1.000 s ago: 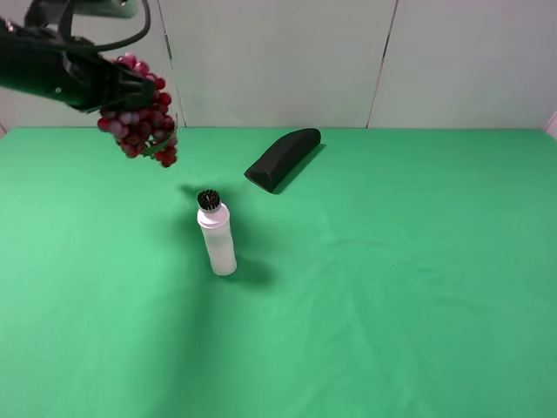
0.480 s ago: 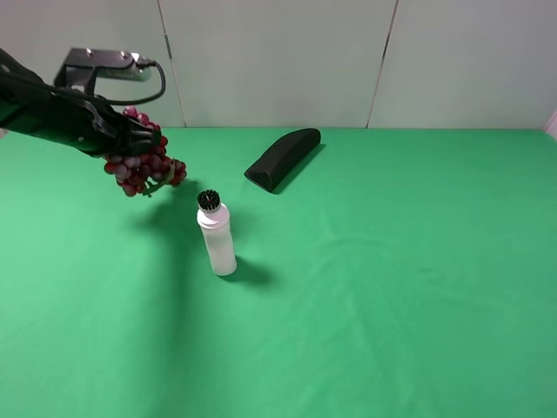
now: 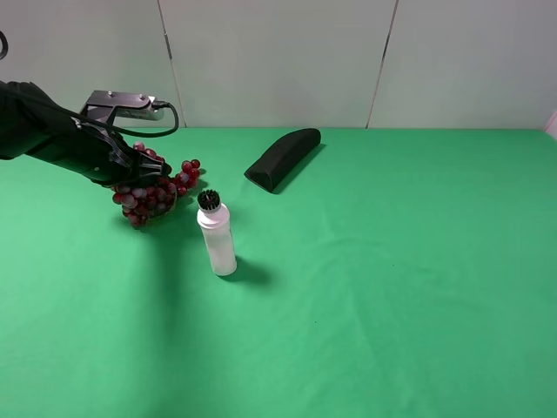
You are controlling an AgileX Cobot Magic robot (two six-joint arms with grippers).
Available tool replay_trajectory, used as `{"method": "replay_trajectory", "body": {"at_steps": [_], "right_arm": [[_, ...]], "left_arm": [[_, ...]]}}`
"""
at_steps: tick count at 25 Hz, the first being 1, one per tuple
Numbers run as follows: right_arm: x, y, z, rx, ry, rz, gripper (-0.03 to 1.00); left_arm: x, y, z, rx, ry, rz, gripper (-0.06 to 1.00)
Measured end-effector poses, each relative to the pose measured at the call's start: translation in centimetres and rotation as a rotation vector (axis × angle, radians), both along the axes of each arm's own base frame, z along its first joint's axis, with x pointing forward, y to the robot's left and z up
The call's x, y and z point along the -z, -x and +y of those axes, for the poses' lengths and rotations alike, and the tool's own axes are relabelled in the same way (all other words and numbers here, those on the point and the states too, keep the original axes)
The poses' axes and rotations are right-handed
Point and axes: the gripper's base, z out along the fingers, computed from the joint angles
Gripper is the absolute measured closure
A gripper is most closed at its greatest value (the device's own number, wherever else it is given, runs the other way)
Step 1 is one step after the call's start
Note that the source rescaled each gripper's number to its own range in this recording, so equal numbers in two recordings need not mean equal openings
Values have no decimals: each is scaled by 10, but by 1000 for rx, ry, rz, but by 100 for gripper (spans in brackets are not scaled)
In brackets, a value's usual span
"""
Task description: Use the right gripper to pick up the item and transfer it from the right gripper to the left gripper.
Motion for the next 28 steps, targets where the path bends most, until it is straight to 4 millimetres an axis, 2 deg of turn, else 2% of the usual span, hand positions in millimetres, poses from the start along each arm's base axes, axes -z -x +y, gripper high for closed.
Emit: {"method": "replay_trajectory", "body": {"at_steps": [7, 8, 9, 12, 14, 15, 17, 22, 28], "right_arm": [[0, 0, 0, 0, 0, 0, -3], [0, 0, 0, 0, 0, 0, -3], [0, 0, 0, 0, 0, 0, -3], [0, 0, 0, 0, 0, 0, -3], [0, 0, 0, 0, 0, 0, -3], [0, 0, 0, 0, 0, 0, -3], [0, 0, 0, 0, 0, 0, -3], [0, 0, 0, 0, 0, 0, -3], [0, 0, 0, 0, 0, -2, -3]], "left_arm": [[1, 1, 0, 2, 5, 14, 94], [2, 1, -1, 4, 7, 19, 89], [2, 2, -1, 6, 8, 25, 82], [3, 3, -2, 13, 13, 40, 41], [3, 3, -2, 13, 13, 40, 18], [3, 3, -2, 13, 13, 40, 9], [3, 3, -2, 13, 13, 40, 0], [-8, 3, -2, 15, 20, 13, -5], [-45, 13, -3, 46, 55, -46, -5]]}}
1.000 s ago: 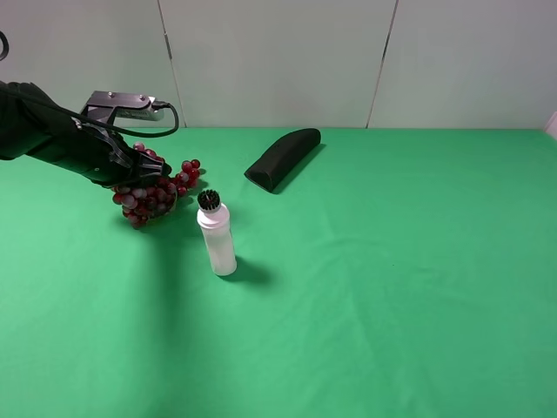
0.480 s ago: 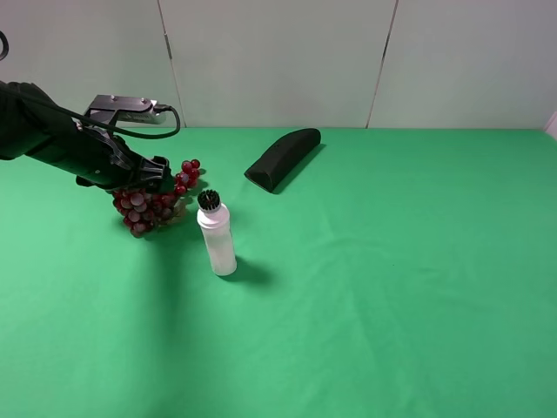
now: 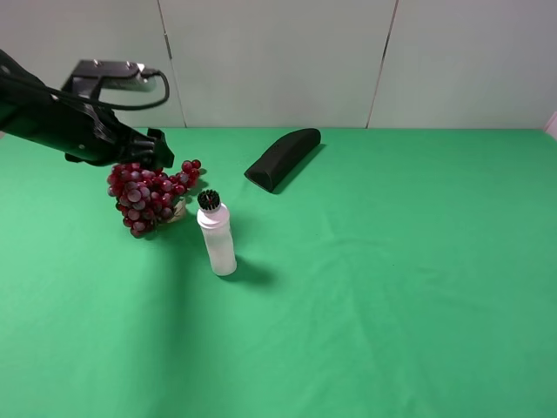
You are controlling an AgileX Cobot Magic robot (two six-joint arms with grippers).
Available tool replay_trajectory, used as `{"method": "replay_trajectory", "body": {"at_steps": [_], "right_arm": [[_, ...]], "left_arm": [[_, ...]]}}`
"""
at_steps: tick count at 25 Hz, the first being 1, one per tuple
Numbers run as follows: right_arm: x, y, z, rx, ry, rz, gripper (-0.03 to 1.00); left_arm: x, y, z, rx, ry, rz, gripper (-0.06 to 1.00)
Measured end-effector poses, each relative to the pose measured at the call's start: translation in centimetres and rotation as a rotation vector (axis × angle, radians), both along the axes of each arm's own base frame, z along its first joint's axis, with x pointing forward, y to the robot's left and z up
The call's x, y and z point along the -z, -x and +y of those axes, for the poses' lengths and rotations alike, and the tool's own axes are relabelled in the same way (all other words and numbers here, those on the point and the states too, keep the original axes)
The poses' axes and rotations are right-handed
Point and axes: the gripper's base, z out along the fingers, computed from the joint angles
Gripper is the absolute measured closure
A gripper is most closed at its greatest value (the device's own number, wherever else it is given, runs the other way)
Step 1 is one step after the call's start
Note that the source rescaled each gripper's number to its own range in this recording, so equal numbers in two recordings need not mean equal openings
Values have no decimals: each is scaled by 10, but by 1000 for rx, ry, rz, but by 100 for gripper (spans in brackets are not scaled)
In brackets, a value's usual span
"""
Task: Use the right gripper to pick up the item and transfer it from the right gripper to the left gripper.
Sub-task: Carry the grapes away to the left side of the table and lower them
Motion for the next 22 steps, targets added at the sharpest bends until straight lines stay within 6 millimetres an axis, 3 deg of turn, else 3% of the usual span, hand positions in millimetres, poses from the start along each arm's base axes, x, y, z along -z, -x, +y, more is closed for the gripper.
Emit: {"method": "replay_trajectory", "body": {"at_steps": [6, 11, 22], "right_arm": [[0, 0, 0, 0, 0, 0, -3], [0, 0, 0, 0, 0, 0, -3], [0, 0, 0, 0, 0, 0, -3]], "left_arm": [[-41, 26, 5, 18, 16, -108, -5], [-71, 61, 11, 21, 61, -179, -5], [-99, 156, 27, 93, 86, -314, -6]]}}
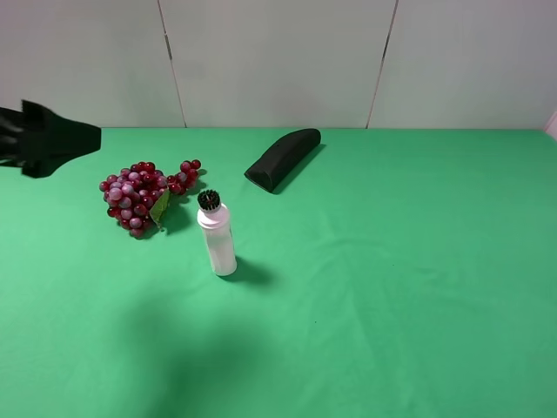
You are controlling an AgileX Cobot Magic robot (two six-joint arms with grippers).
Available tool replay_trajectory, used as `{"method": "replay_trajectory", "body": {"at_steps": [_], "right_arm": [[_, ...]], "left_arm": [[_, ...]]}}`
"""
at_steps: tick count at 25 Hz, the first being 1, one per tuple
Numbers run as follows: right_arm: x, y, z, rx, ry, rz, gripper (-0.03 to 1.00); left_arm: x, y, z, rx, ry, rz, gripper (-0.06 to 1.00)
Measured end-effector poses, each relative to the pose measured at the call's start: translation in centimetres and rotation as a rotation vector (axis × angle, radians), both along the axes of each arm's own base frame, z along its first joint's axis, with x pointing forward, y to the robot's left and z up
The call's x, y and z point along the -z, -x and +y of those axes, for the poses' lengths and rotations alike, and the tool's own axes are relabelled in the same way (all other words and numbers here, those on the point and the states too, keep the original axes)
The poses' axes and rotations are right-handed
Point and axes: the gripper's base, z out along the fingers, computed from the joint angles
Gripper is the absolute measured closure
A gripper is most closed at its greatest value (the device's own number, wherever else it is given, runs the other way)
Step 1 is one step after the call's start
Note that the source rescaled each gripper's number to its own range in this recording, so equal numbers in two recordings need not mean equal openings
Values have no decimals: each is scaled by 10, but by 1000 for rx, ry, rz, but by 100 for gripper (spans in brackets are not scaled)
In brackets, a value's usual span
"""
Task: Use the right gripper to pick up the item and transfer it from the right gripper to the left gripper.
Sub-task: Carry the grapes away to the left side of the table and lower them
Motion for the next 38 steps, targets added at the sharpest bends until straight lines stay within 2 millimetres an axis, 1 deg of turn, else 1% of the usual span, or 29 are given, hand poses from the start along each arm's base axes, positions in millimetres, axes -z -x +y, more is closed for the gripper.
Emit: {"method": "replay_trajectory", "body": {"at_steps": [3, 6, 11, 16, 20, 25, 28, 30, 33, 38], "right_arm": [[0, 0, 0, 0, 0, 1, -3], [0, 0, 0, 0, 0, 1, -3], [0, 0, 0, 0, 0, 1, -3], [0, 0, 0, 0, 0, 1, -3], [0, 0, 0, 0, 0, 1, -3], [0, 0, 0, 0, 0, 1, -3], [0, 0, 0, 0, 0, 1, -3], [0, 0, 0, 0, 0, 1, -3], [0, 0, 0, 0, 0, 1, -3], [0, 0, 0, 0, 0, 0, -3]], "left_arm": [[-7, 17, 1, 35, -1, -11, -6], [-12, 30, 4, 36, -1, -19, -6], [-14, 44, 13, -17, -45, -6, -6], [-18, 60, 24, -102, -45, -1, -6], [-22, 75, 28, -115, -40, -28, -5], [-26, 88, 31, -117, -30, -71, -4], [-27, 94, 33, -118, -27, -80, -4], [-25, 99, 34, -119, -32, -56, -4], [-20, 111, 36, -121, -41, -9, -4], [-16, 132, 38, -106, -1, 26, -4]]}}
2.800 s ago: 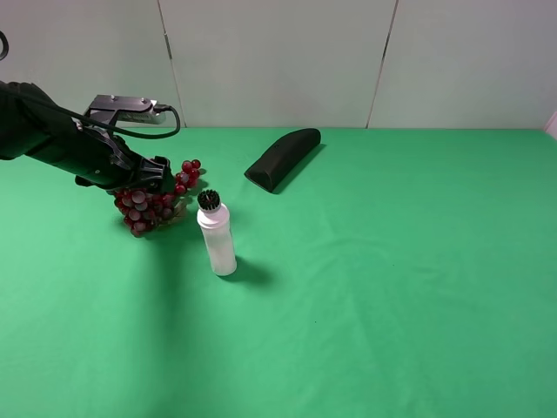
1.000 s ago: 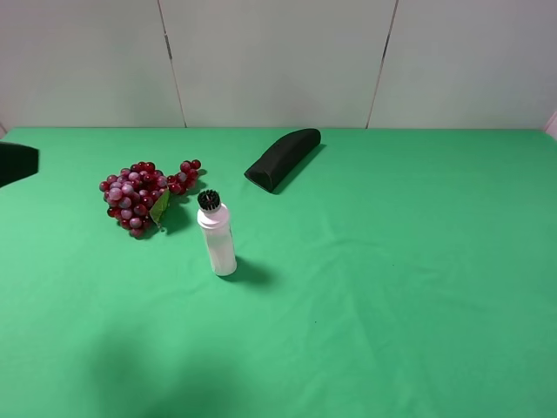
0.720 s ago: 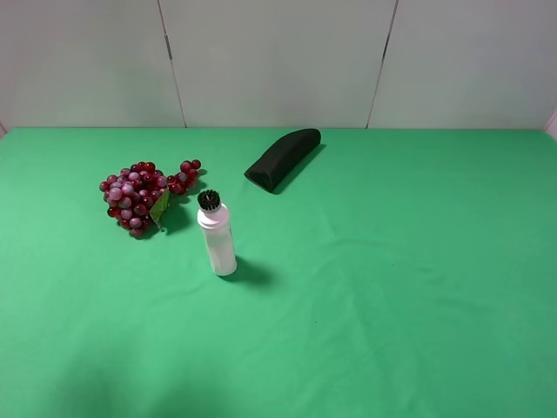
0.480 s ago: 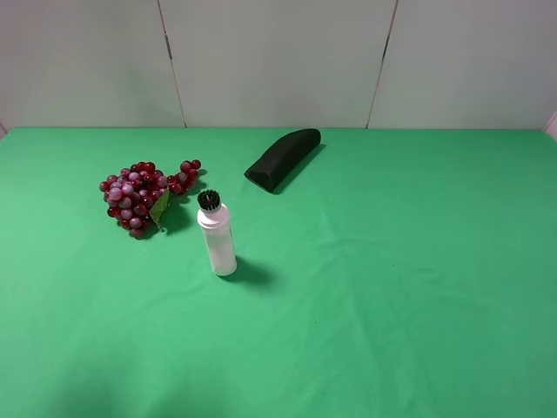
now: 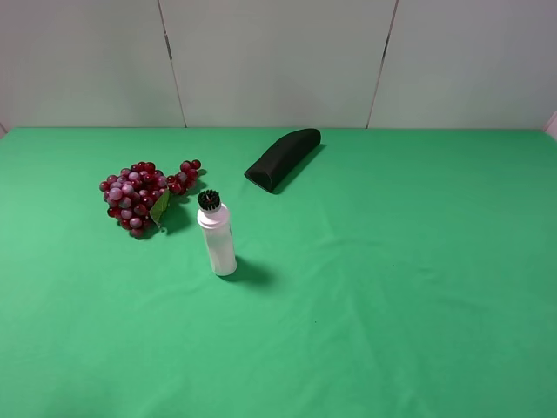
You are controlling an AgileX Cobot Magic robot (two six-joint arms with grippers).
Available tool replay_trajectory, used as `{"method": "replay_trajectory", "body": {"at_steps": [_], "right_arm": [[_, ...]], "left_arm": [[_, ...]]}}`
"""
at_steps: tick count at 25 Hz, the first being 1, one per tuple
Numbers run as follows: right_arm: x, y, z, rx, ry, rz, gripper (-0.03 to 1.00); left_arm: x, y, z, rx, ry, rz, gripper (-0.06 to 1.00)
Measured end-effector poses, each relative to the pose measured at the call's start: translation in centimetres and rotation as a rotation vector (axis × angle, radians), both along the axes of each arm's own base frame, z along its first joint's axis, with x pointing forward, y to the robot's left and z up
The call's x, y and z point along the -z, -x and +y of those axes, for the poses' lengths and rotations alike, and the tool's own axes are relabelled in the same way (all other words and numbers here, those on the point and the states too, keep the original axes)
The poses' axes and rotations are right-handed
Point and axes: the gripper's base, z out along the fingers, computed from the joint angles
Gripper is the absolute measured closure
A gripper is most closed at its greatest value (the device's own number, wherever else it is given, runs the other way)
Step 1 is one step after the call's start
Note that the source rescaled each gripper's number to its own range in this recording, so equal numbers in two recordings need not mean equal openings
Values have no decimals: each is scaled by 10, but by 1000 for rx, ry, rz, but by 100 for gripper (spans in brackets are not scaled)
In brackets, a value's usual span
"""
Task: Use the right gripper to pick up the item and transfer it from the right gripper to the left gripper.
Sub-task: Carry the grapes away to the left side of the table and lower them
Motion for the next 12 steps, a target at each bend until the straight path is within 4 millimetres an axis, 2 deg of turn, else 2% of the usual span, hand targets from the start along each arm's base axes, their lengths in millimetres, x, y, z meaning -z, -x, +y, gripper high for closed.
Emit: {"method": "replay_trajectory", "body": {"at_steps": [9, 12], "right_arm": [[0, 0, 0, -1, -1, 0, -3], [0, 0, 0, -2, -3, 0, -3]], "left_arm": [[16, 21, 6, -4, -47, 156, -4], [18, 25, 6, -4, -48, 161, -4]]}}
